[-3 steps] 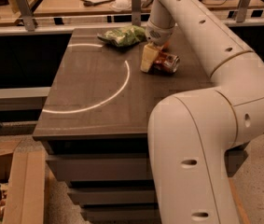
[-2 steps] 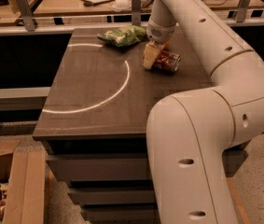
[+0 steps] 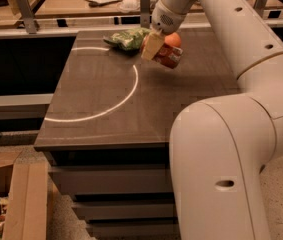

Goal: Place coke can upright

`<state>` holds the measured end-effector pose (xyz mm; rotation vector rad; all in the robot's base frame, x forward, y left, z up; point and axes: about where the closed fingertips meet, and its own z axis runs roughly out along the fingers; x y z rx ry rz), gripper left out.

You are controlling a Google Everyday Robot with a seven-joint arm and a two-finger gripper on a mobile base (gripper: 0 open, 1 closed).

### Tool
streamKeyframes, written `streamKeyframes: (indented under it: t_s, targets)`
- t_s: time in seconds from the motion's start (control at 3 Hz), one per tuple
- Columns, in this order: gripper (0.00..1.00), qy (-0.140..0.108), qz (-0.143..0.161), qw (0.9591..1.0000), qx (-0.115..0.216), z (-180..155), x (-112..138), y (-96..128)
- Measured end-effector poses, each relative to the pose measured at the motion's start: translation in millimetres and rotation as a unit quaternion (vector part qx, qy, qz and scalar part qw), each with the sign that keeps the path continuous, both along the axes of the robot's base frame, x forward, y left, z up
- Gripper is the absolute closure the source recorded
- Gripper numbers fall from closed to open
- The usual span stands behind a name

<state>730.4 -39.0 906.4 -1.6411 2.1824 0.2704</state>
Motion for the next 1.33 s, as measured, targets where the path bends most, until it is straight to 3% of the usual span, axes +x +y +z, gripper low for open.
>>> streamKeyframes:
  t_s: [0.33, 0.67, 1.0, 1.33]
  targets:
    - [1.00, -0.003, 0.050, 0.9909, 0.125, 26, -24, 25]
    - [1.00, -0.026, 0.080, 0.9700, 0.228, 60, -53, 28]
    - [1.00, -0.067, 0.080, 0.9431, 0.316, 80, -89, 7]
    - [1.00, -0.081, 0.069, 0.9217, 0.373, 79, -105, -5]
